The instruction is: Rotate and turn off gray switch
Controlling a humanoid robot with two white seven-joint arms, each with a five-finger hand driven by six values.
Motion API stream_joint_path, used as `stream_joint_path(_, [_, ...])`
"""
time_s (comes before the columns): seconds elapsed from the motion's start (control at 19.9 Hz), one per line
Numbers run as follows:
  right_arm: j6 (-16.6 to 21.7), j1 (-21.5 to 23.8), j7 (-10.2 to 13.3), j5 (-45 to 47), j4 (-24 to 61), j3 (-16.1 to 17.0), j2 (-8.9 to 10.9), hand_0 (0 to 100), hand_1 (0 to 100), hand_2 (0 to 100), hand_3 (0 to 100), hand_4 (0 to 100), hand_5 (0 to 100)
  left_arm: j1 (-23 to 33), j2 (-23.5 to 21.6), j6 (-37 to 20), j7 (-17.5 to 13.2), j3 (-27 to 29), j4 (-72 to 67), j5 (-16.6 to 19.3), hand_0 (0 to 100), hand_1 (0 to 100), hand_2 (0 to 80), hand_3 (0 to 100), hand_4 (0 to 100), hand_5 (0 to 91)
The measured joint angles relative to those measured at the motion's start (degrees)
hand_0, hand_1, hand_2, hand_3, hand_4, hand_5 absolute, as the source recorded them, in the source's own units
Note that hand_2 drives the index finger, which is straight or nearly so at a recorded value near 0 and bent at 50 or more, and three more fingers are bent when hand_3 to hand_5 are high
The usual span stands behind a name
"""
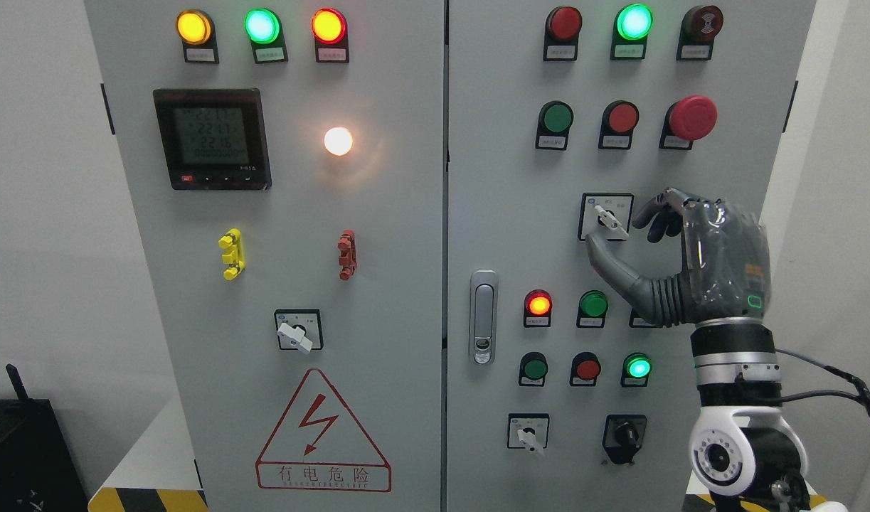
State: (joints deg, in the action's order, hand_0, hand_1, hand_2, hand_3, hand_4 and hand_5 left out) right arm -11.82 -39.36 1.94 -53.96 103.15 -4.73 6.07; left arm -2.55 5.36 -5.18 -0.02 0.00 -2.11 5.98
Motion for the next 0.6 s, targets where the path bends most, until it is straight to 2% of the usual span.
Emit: stream_joint_path(0.6, [-1.2, -0.8, 0.0, 0.0, -1.2, -0.1, 0.0, 8, 34, 62, 79, 77, 92, 0.0, 0.0, 0.0, 0.0, 0.0, 0.0, 0.0, 12, 39, 0.0, 0, 0, 0.0])
